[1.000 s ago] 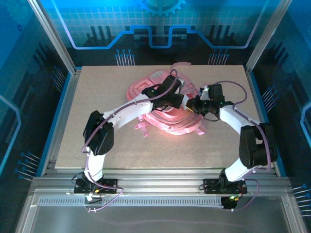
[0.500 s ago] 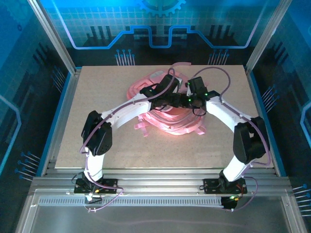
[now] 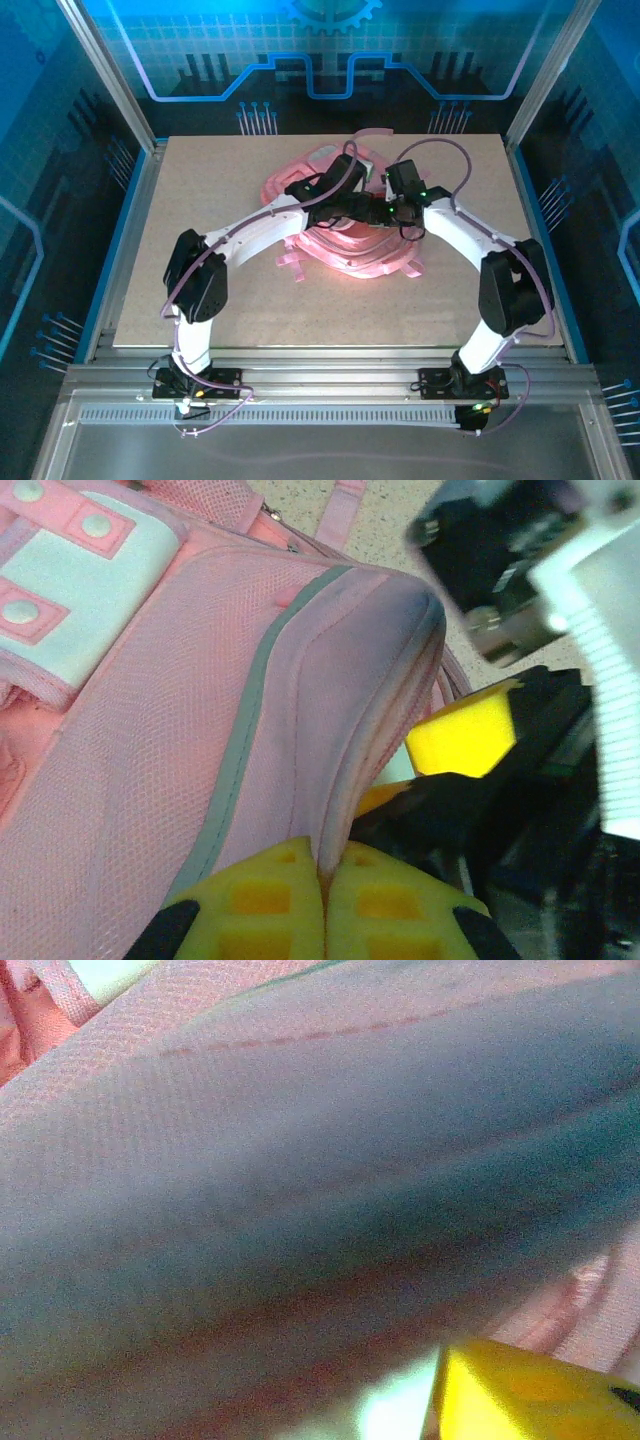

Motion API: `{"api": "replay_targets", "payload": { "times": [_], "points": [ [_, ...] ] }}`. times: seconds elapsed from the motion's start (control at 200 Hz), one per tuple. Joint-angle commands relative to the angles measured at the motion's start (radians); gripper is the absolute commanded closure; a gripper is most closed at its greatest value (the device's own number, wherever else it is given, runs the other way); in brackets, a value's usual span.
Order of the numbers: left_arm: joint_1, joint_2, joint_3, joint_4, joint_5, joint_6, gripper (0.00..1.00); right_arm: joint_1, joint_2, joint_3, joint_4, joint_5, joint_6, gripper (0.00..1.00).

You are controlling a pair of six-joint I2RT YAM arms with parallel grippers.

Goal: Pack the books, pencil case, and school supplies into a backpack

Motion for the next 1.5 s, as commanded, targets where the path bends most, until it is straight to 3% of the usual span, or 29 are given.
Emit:
{"api": "replay_targets", "payload": {
  "times": [0.0, 0.095, 0.25, 0.345, 0.525, 0.665, 0.93, 0.985, 1.186, 1.271, 1.496],
  "points": [
    [0.007, -0.072, -0.009, 0.054, 0.02, -0.028, 1.0, -0.029, -0.039, -0.019, 0.0, -0.063, -0.005, 0.38],
    [0.008, -0.078, -0.016, 0.057, 0.022, -0.03, 1.0, -0.058, -0.032, -0.045, 0.05, -0.184, 0.018, 0.4],
    [0.009, -0.086, -0.028, 0.06, 0.021, -0.033, 1.0, -0.067, -0.005, -0.061, 0.108, -0.303, 0.055, 0.58],
    [0.009, -0.091, -0.036, 0.065, 0.024, -0.039, 1.0, -0.068, 0.009, -0.069, 0.141, -0.364, 0.077, 0.59],
    [0.008, -0.089, -0.047, 0.077, 0.037, -0.051, 1.0, -0.069, 0.017, -0.102, 0.318, -0.595, 0.152, 0.59],
    [0.007, -0.089, -0.059, 0.082, 0.036, -0.061, 1.0, -0.094, -0.027, -0.118, 0.292, -0.58, 0.151, 0.58],
    [0.01, -0.083, -0.087, 0.116, 0.039, -0.095, 0.97, -0.18, -0.241, -0.205, 0.117, -0.494, 0.066, 0.46],
    [0.009, -0.082, -0.09, 0.121, 0.038, -0.106, 0.88, -0.192, -0.282, -0.22, 0.071, -0.464, 0.052, 0.44],
    [0.027, -0.141, -0.143, 0.143, 0.034, -0.168, 0.34, -0.203, -0.377, -0.27, -0.01, -0.354, 0.099, 0.3],
    [0.055, -0.197, -0.219, 0.179, 0.037, -0.213, 0.27, -0.209, -0.391, -0.304, 0.016, -0.328, 0.141, 0.26],
    [0.174, -0.313, -0.492, 0.305, 0.057, -0.409, 0.28, -0.229, -0.337, -0.403, 0.159, -0.364, 0.273, 0.16]
  ]
}}
